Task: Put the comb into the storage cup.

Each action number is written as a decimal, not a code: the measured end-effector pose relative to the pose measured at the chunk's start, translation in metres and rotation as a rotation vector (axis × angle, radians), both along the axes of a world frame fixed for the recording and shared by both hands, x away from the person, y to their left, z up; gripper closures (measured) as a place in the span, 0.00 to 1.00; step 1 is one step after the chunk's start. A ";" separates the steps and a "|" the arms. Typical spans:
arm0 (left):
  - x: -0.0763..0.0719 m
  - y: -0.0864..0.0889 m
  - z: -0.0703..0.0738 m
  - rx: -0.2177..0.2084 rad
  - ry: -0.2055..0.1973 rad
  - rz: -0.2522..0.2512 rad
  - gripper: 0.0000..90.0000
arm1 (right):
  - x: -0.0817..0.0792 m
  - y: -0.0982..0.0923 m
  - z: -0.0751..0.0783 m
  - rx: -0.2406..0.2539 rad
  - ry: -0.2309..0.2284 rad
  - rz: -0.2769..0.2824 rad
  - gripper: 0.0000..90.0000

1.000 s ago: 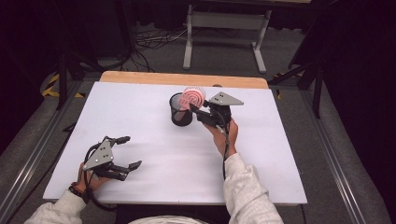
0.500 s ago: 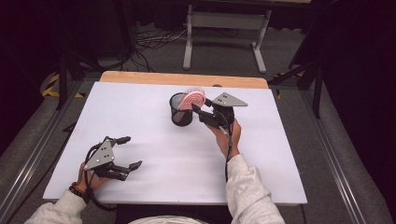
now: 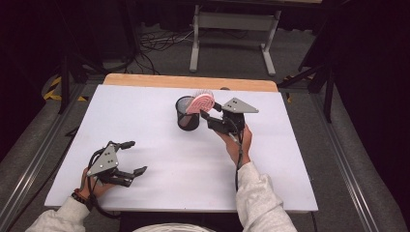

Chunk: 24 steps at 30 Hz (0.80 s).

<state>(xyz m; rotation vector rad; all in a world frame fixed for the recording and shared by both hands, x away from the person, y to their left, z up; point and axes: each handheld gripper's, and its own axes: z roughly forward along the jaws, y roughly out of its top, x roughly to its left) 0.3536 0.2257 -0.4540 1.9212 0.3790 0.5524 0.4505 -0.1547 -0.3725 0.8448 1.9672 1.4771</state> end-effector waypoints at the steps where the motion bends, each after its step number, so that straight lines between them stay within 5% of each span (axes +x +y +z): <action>1: 0.000 0.000 0.000 0.000 0.001 0.001 0.11 | -0.001 0.000 0.001 -0.005 -0.006 0.000 0.52; 11: 0.000 0.000 0.000 0.004 0.003 0.005 0.11 | -0.009 -0.004 0.007 -0.034 -0.026 0.002 0.49; 24: 0.001 0.000 0.000 0.003 0.012 0.000 0.11 | -0.023 -0.006 0.017 -0.066 -0.117 -0.047 0.33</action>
